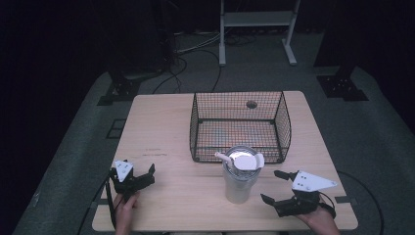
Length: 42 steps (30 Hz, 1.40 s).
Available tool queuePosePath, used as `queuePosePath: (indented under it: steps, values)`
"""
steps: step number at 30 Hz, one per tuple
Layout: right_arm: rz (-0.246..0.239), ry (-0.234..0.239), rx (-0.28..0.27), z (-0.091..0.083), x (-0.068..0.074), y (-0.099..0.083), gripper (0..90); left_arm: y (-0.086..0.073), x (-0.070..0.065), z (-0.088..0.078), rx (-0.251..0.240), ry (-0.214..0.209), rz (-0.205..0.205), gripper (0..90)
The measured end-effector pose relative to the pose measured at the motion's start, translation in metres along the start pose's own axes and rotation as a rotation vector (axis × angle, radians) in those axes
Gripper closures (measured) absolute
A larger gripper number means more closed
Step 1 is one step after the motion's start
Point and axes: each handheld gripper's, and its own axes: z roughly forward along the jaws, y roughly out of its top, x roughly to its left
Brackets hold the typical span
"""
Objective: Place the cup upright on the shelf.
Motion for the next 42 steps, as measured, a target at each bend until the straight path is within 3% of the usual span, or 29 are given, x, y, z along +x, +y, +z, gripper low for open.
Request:
queuePosePath:
  steps: [20,42]
  values:
    - [-0.028,0.082,0.012,0.020,0.013,0.003,9.2,0.000,0.000,0.000,-0.001,-0.001,-0.003,0.0]
    - [-0.008,0.110,-0.024,0.050,0.017,0.004,8.3,0.000,0.000,0.000,-0.002,-0.001,-0.004,0.0]
